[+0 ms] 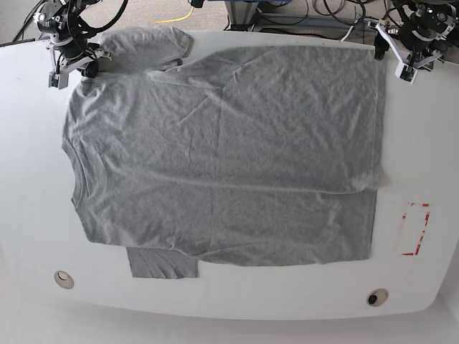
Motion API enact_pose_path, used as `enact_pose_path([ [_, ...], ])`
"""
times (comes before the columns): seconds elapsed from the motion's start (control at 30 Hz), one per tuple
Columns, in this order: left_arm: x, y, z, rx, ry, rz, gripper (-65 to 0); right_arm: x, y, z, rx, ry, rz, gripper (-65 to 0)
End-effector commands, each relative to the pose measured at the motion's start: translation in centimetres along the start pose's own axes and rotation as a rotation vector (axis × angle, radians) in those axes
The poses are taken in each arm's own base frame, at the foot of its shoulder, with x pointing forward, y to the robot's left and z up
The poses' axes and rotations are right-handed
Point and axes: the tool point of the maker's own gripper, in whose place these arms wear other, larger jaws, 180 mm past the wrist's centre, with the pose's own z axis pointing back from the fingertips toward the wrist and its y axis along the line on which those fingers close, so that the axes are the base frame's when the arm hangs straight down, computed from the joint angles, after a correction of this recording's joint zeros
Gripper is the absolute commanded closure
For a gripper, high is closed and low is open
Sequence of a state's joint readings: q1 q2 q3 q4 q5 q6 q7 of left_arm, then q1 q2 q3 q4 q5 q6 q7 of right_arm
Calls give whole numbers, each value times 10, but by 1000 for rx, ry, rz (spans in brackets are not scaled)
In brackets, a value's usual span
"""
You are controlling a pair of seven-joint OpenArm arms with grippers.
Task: Layout the t-shirt on the table in an organized manner, then fold the t-shirt properly
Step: 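Grasp the shoulder corners with both grippers and hold them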
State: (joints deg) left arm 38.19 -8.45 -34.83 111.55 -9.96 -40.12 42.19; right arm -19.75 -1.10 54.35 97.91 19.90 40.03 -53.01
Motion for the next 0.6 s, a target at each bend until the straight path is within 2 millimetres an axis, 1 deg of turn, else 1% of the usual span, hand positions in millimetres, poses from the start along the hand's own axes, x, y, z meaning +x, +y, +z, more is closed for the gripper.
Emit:
enact_pose_path([
  [0.0,5,-1,1,-5,-20,-12,-369,-8,-4,2,-16,44,12,0],
  [0.13,8,-13,-4,-42,-22,-29,-369,-9,-4,2,-17,46,12,0],
  [0.27,9,-19,-6,-59,-23,-34,-369,-9,-4,2,-16,45,12,0],
  [0.4,0,-25,-12,-83,-1,-20,-369,-8,-4,3,-17,43,14,0],
  [0.5,-10,-27,-16,-94,24,0,-369,-8,-5,3,-18,42,13,0],
  [0.57,-13,-26,-17,-96,31,5,-369,-8,-5,3,-19,43,11,0],
])
